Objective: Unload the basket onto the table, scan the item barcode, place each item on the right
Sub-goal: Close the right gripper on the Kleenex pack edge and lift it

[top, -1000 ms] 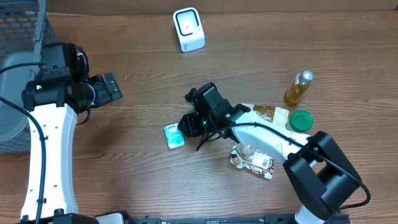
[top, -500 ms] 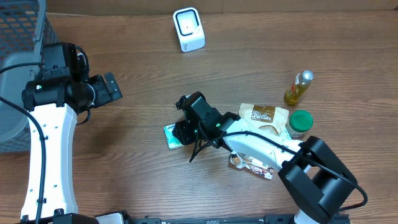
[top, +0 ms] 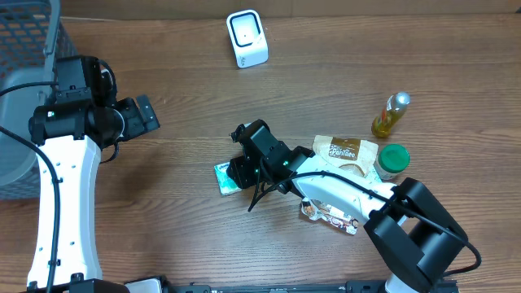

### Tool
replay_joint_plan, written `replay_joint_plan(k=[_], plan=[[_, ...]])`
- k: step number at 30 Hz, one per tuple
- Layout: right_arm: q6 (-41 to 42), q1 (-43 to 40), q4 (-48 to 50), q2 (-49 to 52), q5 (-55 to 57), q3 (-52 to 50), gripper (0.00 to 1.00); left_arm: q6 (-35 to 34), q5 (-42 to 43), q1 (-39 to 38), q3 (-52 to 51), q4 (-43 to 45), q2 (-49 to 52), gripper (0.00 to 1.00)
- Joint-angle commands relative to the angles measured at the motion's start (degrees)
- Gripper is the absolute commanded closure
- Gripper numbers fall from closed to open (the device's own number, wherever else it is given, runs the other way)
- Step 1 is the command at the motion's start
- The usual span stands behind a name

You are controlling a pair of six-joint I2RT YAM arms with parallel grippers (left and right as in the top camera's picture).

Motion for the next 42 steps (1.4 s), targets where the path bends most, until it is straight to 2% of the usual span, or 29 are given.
replay_joint_plan(k=[1,20,24,42], plan=[[0.0,0.2,0.3,1.9,0.6,-0.3,0.58,-0.4,0.5,0.2,0.8,0.1,-0.5,0.00],[0.0,0.2,2.2,5.2,-1.5,-0.3,0.57,-0.4,0.5,0.2,0.8,0.1,-0.5,0.01],[0.0,0.2,2.4,5.2,-1.6,-0.3,0.64,-0.4,0.5,0.2,0.8,0.1,-0.5,0.01],[0.2,0.2,2.3,7.0,-1.6,-0.3,0.68,-0.4,0.5,0.2,0.8,0.1,-0.5,0.00]])
